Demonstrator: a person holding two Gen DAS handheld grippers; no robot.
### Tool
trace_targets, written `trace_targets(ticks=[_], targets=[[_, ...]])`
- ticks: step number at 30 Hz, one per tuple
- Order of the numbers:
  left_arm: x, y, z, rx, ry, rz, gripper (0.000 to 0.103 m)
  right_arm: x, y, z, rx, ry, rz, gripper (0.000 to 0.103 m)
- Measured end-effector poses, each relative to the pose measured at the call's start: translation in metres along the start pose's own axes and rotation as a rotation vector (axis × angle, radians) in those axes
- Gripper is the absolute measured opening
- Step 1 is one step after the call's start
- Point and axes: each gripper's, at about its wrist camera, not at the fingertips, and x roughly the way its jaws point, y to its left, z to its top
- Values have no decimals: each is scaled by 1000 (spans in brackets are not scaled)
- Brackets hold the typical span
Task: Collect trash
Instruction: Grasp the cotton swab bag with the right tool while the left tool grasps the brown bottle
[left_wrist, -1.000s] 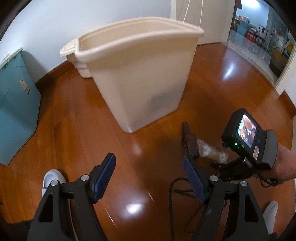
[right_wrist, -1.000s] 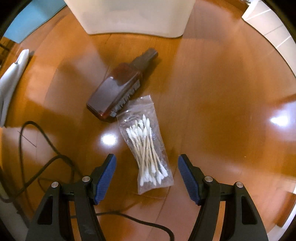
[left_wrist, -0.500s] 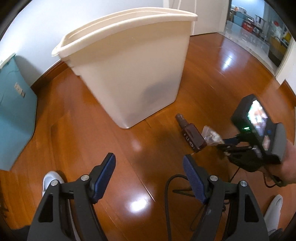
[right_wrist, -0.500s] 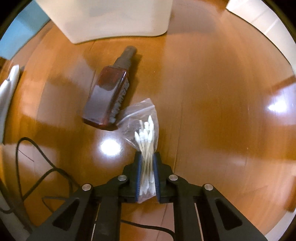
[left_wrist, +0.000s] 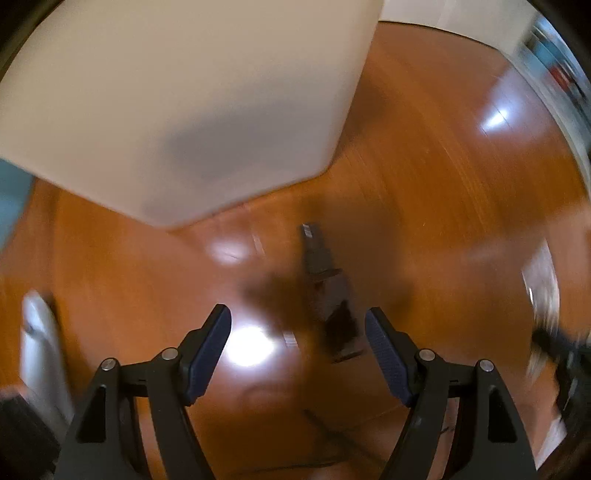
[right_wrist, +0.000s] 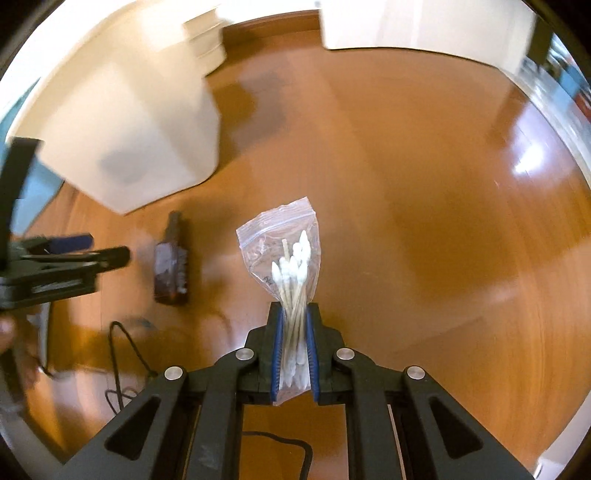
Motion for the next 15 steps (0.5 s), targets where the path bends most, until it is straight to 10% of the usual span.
trace_targets(ticks=[3, 12, 15], targets=[[30, 4, 1, -124, 97, -7, 74, -2, -7, -10, 46, -7, 12, 12], [64, -3, -13, -88, 86, 43, 75, -3, -26, -18, 117, -21, 28, 12], [73, 1, -15, -73, 86, 29, 60, -8, -26, -17, 107, -27, 25, 12]])
